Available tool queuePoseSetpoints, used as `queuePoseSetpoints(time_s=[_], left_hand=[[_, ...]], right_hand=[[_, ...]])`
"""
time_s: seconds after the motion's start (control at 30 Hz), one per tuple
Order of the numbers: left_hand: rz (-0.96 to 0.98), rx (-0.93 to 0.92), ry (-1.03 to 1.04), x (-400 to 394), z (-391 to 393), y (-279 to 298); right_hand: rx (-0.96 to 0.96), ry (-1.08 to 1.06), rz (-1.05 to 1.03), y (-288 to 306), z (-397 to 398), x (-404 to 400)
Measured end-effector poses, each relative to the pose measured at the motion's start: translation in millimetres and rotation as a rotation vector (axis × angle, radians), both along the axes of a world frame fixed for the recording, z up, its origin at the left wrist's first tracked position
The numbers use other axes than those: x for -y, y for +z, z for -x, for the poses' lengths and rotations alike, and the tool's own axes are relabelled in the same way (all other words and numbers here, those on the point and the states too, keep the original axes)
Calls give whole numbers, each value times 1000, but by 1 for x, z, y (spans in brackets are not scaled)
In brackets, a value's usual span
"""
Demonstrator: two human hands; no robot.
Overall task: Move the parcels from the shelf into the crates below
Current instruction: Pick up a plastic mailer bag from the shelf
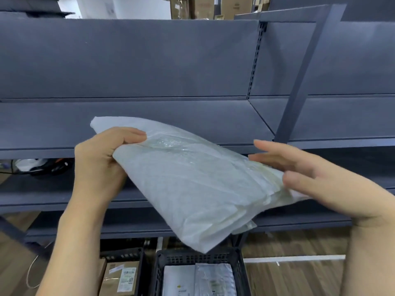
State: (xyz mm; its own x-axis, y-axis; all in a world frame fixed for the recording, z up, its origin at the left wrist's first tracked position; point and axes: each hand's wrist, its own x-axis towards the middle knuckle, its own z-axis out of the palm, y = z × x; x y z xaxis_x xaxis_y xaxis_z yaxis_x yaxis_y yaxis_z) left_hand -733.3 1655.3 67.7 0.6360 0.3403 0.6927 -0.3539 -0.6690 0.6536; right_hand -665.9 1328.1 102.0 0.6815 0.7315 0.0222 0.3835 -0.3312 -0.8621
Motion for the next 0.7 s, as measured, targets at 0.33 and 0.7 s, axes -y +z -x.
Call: queuePoseSetpoints(time_s=[0.33,0.7], left_hand=[[-373,85,53,-7,-23,-9],[-513,90,-8,8,-26,-32]], right_hand=[[-66,-333,143,-28,-29,-20],[-446,-324,200,-85,-60,-44]])
